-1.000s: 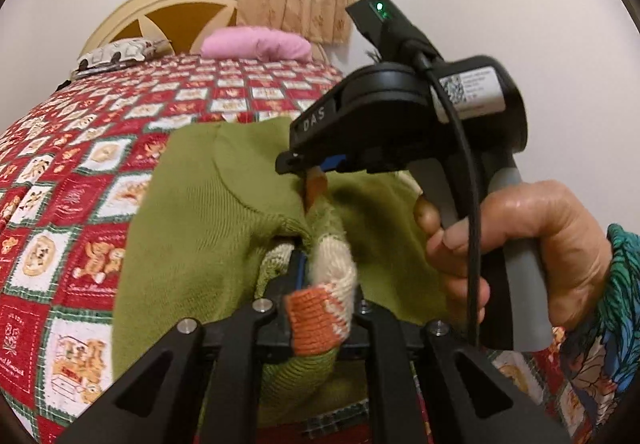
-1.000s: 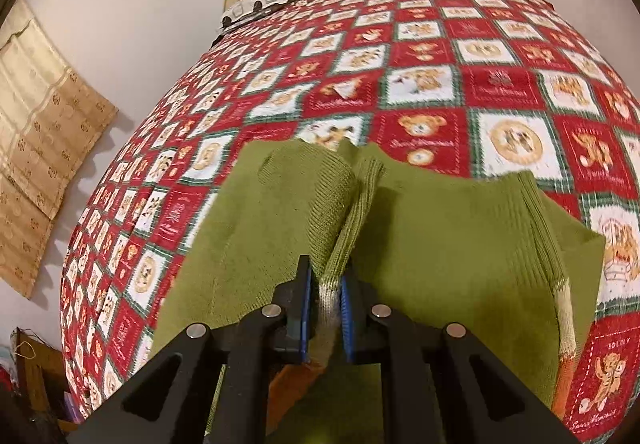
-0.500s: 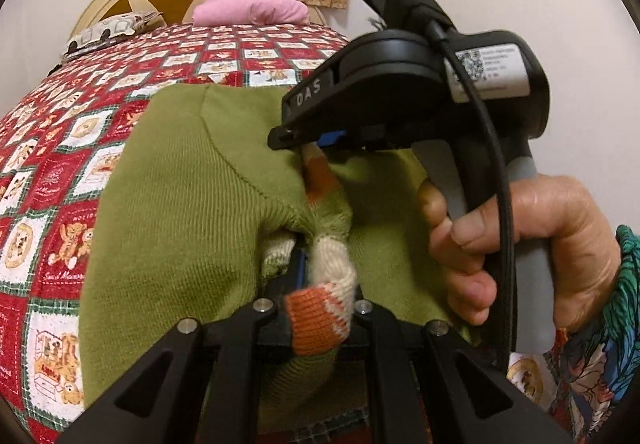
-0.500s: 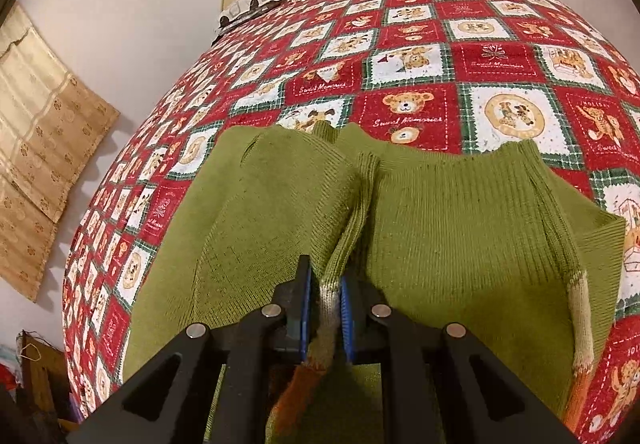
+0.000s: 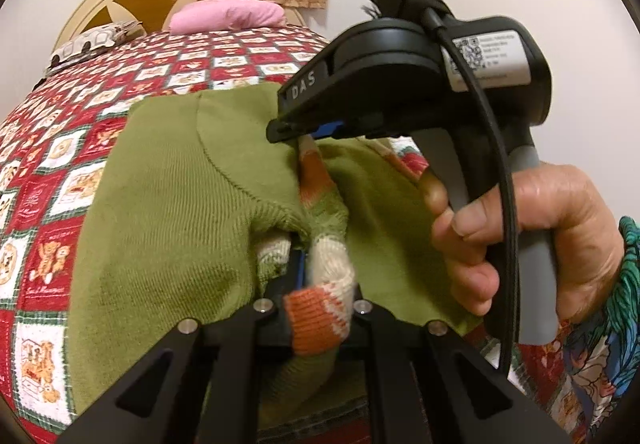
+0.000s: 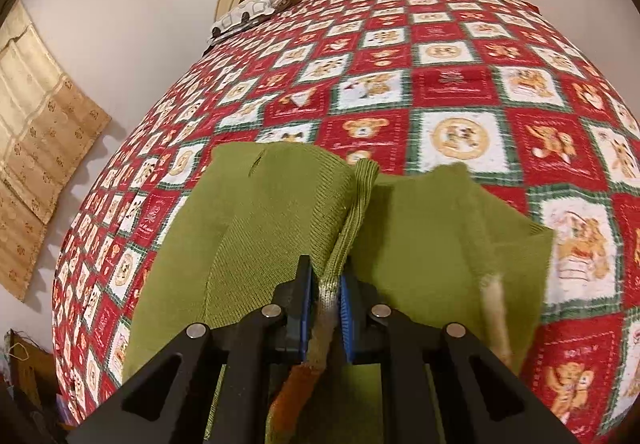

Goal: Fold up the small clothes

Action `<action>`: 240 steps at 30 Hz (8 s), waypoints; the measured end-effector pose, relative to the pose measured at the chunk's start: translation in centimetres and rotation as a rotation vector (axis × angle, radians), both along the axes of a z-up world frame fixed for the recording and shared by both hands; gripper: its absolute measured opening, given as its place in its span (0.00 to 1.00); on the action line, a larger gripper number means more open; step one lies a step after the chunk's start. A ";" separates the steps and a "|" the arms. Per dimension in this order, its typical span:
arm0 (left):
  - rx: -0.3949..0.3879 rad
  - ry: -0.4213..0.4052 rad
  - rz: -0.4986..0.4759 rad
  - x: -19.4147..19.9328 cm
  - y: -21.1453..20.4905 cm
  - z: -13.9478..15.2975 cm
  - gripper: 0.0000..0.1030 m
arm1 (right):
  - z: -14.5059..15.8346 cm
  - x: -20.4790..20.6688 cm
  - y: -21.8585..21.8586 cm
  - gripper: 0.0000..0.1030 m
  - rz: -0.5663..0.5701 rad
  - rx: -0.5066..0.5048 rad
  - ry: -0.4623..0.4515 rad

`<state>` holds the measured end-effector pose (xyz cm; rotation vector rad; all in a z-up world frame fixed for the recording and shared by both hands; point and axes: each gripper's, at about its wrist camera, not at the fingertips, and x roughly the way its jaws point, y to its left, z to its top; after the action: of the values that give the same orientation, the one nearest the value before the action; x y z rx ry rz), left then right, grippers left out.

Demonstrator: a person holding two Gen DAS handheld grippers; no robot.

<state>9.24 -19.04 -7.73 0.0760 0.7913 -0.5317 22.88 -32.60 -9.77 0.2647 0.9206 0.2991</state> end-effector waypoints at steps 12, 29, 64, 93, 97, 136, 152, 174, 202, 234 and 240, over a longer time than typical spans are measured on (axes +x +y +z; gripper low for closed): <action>-0.002 -0.003 -0.046 0.1 -2.7 0.3 0.09 | 0.3 -0.7 -2.9 0.12 -0.026 -0.011 -0.009; 0.009 0.002 -0.106 0.1 -7.2 -0.1 0.09 | -0.1 -1.3 -7.0 0.12 -0.087 -0.051 0.001; -0.038 0.019 -0.161 0.0 -8.2 -0.7 0.09 | -2.6 -2.4 -10.6 0.00 -0.225 0.015 0.007; -0.033 -0.087 0.180 4.9 7.6 1.0 0.55 | -0.1 -11.1 -2.2 0.55 -0.096 -0.034 -0.048; -0.014 -0.103 0.188 5.5 6.5 0.5 0.69 | -0.9 -10.7 -1.1 0.23 -0.105 -0.121 -0.068; 0.216 -0.029 0.162 1.7 2.0 -2.5 0.98 | -1.9 -19.9 -1.1 0.38 -0.254 -0.304 -0.073; 0.081 -0.055 0.161 3.8 6.4 0.9 0.98 | 3.4 -20.9 -4.9 0.42 -0.316 -0.189 -0.143; -0.235 0.222 0.181 14.4 5.7 -3.1 1.00 | -1.4 -6.3 -11.8 0.62 -0.294 0.169 -0.029; -0.286 -0.138 0.035 5.8 4.1 3.8 0.31 | 8.0 -13.3 -0.6 0.26 -0.232 -0.046 -0.341; -0.242 -0.240 -0.208 -15.3 6.0 12.2 0.29 | 17.5 -45.7 7.3 0.26 -0.497 -0.156 -0.579; -0.227 -0.228 -0.262 -17.2 3.5 11.8 0.29 | 17.3 -48.5 6.6 0.26 -0.540 -0.190 -0.564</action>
<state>-7.94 -15.56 4.09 0.0299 0.4964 -0.8422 -25.65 -26.00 7.49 0.2259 0.2928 -0.2104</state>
